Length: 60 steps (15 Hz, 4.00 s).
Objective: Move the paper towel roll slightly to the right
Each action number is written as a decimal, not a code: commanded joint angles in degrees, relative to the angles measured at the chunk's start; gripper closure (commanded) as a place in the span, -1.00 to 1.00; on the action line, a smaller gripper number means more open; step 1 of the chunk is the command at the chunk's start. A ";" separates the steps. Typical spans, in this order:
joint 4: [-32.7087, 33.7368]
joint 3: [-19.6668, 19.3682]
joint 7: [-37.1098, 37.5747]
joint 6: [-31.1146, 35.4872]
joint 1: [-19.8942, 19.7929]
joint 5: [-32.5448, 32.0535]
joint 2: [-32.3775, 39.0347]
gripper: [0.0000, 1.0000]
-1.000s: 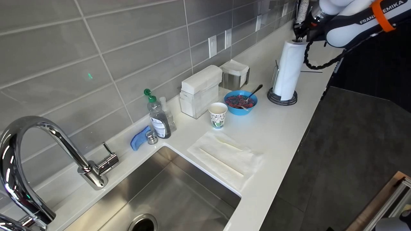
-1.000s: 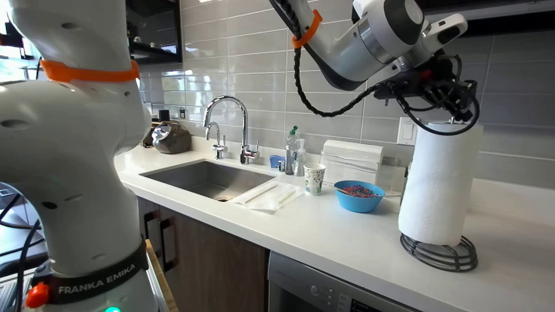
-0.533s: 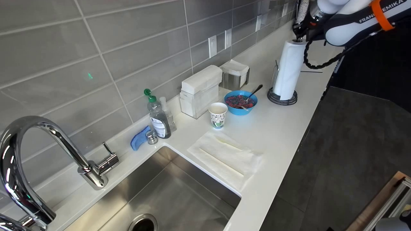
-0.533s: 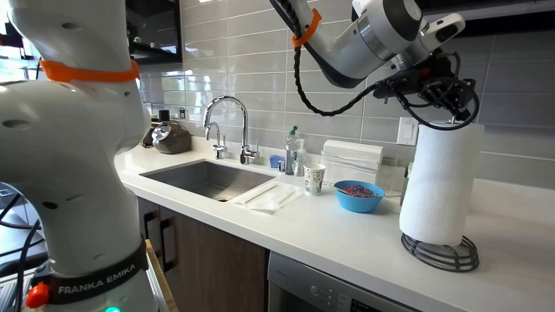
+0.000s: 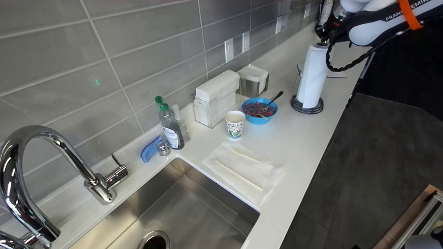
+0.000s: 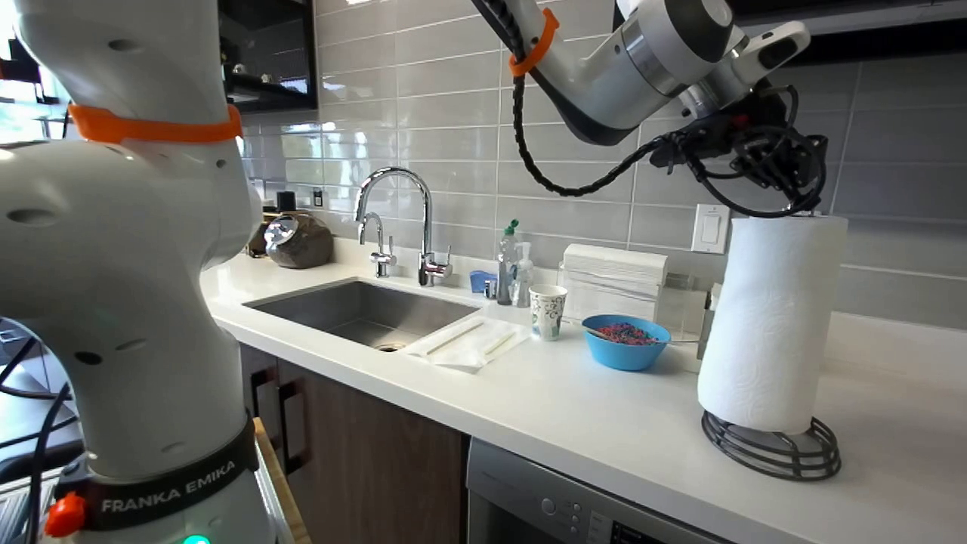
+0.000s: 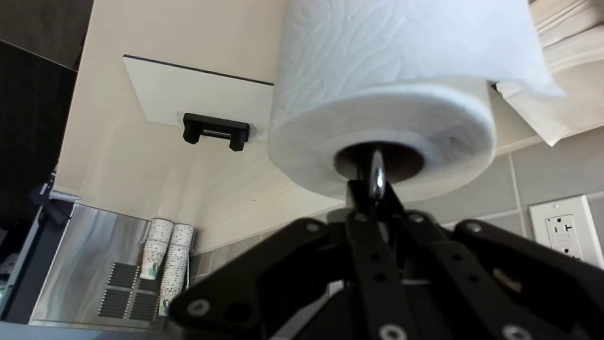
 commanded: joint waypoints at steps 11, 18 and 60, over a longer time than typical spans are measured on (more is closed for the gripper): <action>7.88 1.11 5.89 -5.36 0.80 3.24 0.88 0.96; 17.83 0.37 15.34 -5.59 2.47 -2.55 8.91 0.96; 49.12 -7.97 35.72 -23.99 12.67 -9.37 30.91 -0.87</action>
